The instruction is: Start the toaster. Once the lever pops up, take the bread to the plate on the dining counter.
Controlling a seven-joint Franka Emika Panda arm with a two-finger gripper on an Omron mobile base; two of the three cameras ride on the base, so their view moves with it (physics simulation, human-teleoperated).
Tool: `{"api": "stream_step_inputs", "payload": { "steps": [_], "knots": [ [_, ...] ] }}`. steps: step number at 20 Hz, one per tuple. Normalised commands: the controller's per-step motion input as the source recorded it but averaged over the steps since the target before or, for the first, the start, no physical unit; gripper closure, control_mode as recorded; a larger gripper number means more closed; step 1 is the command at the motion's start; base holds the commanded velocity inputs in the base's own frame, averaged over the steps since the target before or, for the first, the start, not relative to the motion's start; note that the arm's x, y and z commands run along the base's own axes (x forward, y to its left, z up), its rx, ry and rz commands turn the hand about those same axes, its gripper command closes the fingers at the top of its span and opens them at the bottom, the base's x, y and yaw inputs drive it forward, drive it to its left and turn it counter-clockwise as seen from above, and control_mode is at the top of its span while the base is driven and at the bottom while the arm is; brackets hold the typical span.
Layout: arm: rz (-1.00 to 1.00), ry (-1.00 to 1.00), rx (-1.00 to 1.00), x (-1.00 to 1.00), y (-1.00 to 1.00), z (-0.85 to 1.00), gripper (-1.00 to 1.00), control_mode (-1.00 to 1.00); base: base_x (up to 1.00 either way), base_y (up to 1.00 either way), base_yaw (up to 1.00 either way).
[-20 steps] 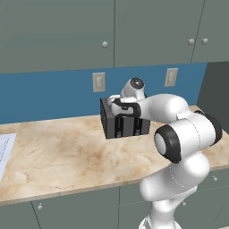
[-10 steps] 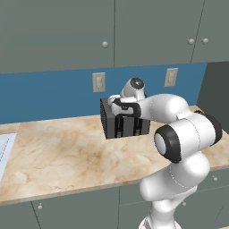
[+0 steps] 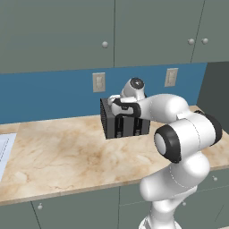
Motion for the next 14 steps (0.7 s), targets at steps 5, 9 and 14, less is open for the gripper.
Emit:
{"api": "stream_step_inputs", "payload": {
  "steps": [5,9,14],
  "knots": [
    [0.0,0.0,0.0,0.0,0.0,0.0,-1.0,-1.0,0.0,0.0,0.0],
    [0.0,0.0,0.0,0.0,0.0,0.0,-1.0,-1.0,0.0,0.0,0.0],
    [0.0,0.0,0.0,0.0,0.0,0.0,-1.0,-1.0,0.0,0.0,0.0]
  ]
}}
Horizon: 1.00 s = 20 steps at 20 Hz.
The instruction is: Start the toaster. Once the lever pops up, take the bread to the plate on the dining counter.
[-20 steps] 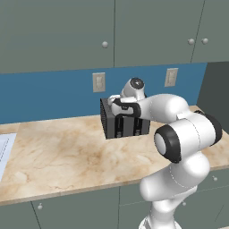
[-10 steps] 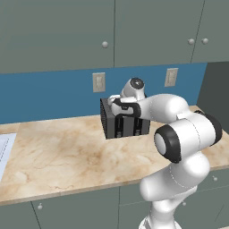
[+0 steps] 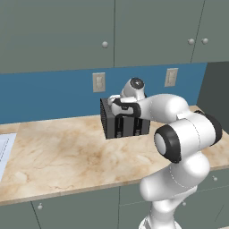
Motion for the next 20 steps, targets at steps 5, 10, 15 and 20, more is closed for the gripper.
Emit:
{"api": "stream_step_inputs", "payload": {
  "steps": [5,10,15,20],
  "knots": [
    [0.0,0.0,0.0,0.0,0.0,0.0,-1.0,-1.0,0.0,0.0,0.0],
    [0.0,0.0,0.0,0.0,0.0,0.0,-1.0,-1.0,0.0,0.0,0.0],
    [0.0,0.0,0.0,0.0,0.0,0.0,-1.0,-1.0,0.0,0.0,0.0],
    [0.0,0.0,0.0,0.0,0.0,0.0,-1.0,-1.0,0.0,0.0,0.0]
  ]
}}
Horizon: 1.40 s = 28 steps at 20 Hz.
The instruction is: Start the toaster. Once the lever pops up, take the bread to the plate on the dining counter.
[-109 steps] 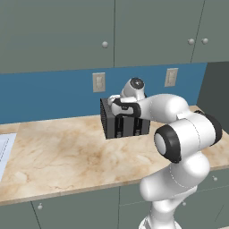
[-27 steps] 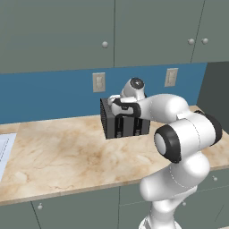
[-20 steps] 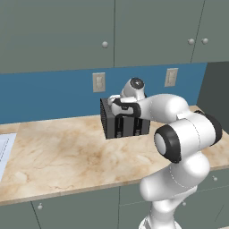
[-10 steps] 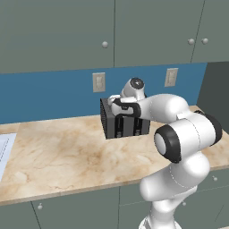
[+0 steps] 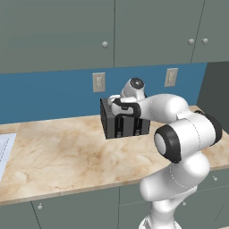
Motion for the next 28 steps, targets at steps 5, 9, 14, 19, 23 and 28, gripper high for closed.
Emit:
{"api": "stream_step_inputs", "payload": {
  "steps": [5,9,14,19,23,28],
  "knots": [
    [0.0,0.0,0.0,0.0,0.0,0.0,-1.0,-1.0,0.0,0.0,0.0],
    [0.0,0.0,0.0,0.0,0.0,0.0,-1.0,-1.0,0.0,0.0,0.0],
    [0.0,0.0,0.0,0.0,0.0,0.0,-1.0,-1.0,0.0,0.0,0.0],
    [0.0,0.0,0.0,0.0,0.0,0.0,-1.0,-1.0,0.0,0.0,0.0],
    [0.0,0.0,0.0,0.0,0.0,0.0,-1.0,-1.0,0.0,0.0,0.0],
    [0.0,0.0,0.0,0.0,0.0,0.0,-1.0,-1.0,0.0,0.0,0.0]
  ]
}}
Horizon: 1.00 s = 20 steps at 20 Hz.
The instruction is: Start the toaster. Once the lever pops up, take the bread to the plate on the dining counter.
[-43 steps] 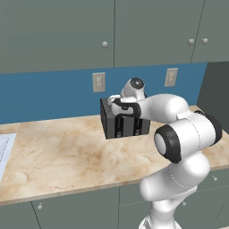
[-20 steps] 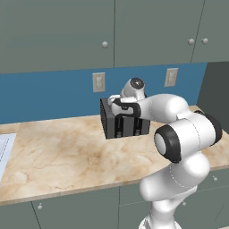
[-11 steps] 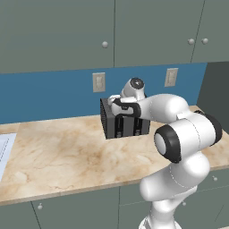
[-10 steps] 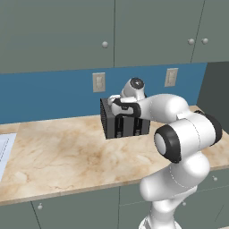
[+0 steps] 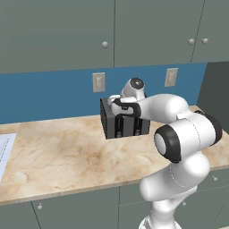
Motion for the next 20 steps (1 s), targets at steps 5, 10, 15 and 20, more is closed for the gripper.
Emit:
{"api": "stream_step_inputs", "payload": {
  "steps": [5,10,15,20],
  "knots": [
    [0.0,0.0,0.0,0.0,0.0,0.0,-1.0,-1.0,0.0,0.0,0.0],
    [0.0,0.0,0.0,0.0,0.0,0.0,-1.0,-1.0,0.0,0.0,0.0],
    [0.0,0.0,0.0,0.0,0.0,0.0,-1.0,-1.0,0.0,0.0,0.0],
    [0.0,0.0,0.0,0.0,0.0,0.0,-1.0,-1.0,0.0,0.0,0.0]
  ]
}}
